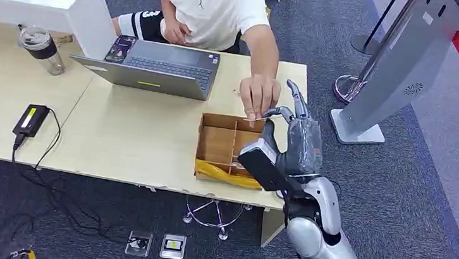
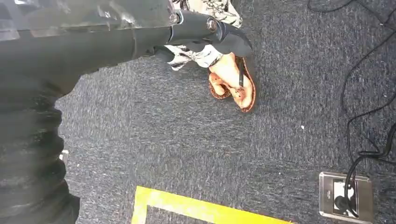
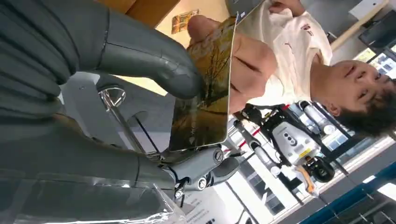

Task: Pass the card to the sensor for recognition and then transmit it.

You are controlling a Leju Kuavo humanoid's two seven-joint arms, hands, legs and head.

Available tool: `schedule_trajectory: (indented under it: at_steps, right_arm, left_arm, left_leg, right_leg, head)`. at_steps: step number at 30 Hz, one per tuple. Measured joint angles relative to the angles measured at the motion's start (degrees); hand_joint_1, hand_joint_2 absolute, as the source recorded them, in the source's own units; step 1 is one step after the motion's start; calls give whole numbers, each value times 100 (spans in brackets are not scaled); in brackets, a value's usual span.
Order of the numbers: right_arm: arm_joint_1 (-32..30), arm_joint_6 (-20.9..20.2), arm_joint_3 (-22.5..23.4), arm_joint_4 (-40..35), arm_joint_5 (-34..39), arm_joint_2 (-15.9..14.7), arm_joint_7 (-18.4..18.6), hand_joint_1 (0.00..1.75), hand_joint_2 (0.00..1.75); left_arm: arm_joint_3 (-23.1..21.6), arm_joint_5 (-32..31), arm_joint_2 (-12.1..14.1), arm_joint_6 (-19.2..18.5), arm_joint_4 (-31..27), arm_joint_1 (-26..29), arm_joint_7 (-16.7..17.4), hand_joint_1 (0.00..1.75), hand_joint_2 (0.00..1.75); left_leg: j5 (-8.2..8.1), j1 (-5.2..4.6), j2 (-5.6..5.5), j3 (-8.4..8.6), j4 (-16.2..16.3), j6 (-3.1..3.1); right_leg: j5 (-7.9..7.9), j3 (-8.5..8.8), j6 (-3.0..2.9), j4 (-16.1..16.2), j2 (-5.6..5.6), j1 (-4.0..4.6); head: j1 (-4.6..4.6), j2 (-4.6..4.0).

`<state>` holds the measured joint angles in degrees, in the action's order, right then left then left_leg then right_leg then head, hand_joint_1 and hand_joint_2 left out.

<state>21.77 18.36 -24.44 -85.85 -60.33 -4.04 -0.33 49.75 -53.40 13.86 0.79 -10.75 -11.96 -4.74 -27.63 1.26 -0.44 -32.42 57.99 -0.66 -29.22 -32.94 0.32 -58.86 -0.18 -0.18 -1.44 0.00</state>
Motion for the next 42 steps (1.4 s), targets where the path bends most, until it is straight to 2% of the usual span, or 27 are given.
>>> schedule_trajectory:
  at_steps: [15, 21, 32, 42]
  right_arm:
    - [-287, -94, -9, -7, -81, -17, -37, 175, 175]
    - [-493, 48, -170, 87, -367, -17, -109, 175, 175]
    - [-635, -18, -328, 247, -398, -63, -35, 175, 175]
    - [-682, -17, -382, 470, -490, -124, 221, 175, 175]
  left_arm:
    - [-15, 118, -17, 13, -6, 9, 133, 0, 175]
    - [-20, 127, -20, -13, -24, 8, 140, 0, 175]
    - [-22, 166, -17, -18, -65, 20, 140, 0, 175]
    - [-28, 238, -24, 68, -111, 47, 146, 0, 175]
  left_leg:
    - [0, 0, 2, 2, 0, 0]
    - [-1, 1, 2, 1, 0, 0]
    - [-1, 0, 2, 2, 0, 0]
    - [-1, 0, 5, 2, 0, 0]
  right_leg:
    - [0, -1, 0, 1, 2, 0]
    - [-1, 0, -1, 0, 2, 1]
    - [-1, -1, -1, 1, 2, 0]
    - [-1, -2, -1, 1, 4, 0]
  head:
    - [2, 0]
    - [0, 0]
    - [0, 0]
    - [2, 0]
